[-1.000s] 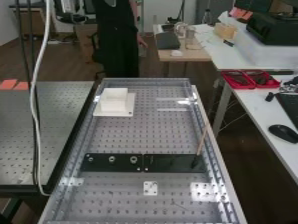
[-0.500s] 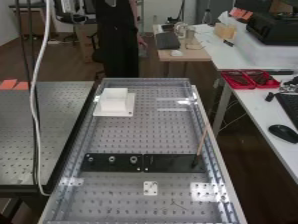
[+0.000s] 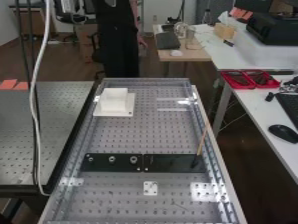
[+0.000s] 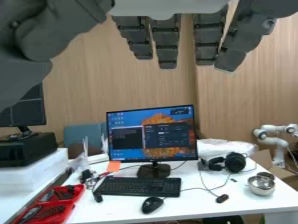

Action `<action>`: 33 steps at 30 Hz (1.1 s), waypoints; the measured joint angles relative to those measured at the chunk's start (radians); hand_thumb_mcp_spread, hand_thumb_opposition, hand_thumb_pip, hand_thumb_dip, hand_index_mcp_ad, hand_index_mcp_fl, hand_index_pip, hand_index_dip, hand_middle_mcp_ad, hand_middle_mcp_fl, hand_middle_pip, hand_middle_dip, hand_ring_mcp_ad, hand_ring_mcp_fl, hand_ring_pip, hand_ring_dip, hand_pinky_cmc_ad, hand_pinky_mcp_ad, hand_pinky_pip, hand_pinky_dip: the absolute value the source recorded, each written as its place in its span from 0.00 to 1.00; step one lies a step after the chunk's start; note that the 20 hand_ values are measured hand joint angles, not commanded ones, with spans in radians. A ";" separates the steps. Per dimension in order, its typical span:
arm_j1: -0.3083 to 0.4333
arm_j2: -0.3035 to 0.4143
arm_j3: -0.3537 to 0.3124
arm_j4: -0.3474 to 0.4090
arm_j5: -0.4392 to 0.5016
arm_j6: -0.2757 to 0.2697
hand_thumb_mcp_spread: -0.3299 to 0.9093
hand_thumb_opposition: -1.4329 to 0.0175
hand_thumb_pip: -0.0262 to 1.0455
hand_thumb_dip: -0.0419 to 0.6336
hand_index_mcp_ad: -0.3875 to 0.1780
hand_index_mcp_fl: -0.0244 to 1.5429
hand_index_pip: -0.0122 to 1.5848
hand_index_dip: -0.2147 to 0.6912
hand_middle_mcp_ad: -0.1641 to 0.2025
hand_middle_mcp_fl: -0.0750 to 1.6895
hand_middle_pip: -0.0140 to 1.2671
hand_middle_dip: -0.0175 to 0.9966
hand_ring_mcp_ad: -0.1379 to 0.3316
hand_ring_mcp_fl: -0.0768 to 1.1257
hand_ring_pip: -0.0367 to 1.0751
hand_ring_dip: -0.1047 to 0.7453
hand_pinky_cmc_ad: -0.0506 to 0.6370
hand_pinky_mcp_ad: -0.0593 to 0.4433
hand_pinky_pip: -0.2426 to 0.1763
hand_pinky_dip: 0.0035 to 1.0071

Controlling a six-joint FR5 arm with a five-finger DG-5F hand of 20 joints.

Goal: Grab the drill bit and place it in the clear container

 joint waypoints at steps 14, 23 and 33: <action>-0.013 -0.015 -0.065 0.087 0.004 0.013 0.35 0.54 0.16 0.07 0.83 0.04 0.07 0.19 0.85 0.06 0.13 0.09 0.83 0.11 0.13 0.12 0.53 0.58 0.43 0.24; -0.010 -0.032 -0.128 0.164 0.047 0.041 0.35 0.54 0.17 0.07 0.84 0.04 0.07 0.19 0.86 0.06 0.13 0.09 0.83 0.11 0.13 0.12 0.55 0.58 0.43 0.24; 0.000 -0.057 -0.190 0.255 0.104 0.059 0.35 0.54 0.19 0.07 0.84 0.04 0.07 0.19 0.86 0.06 0.13 0.09 0.84 0.11 0.13 0.12 0.55 0.58 0.43 0.24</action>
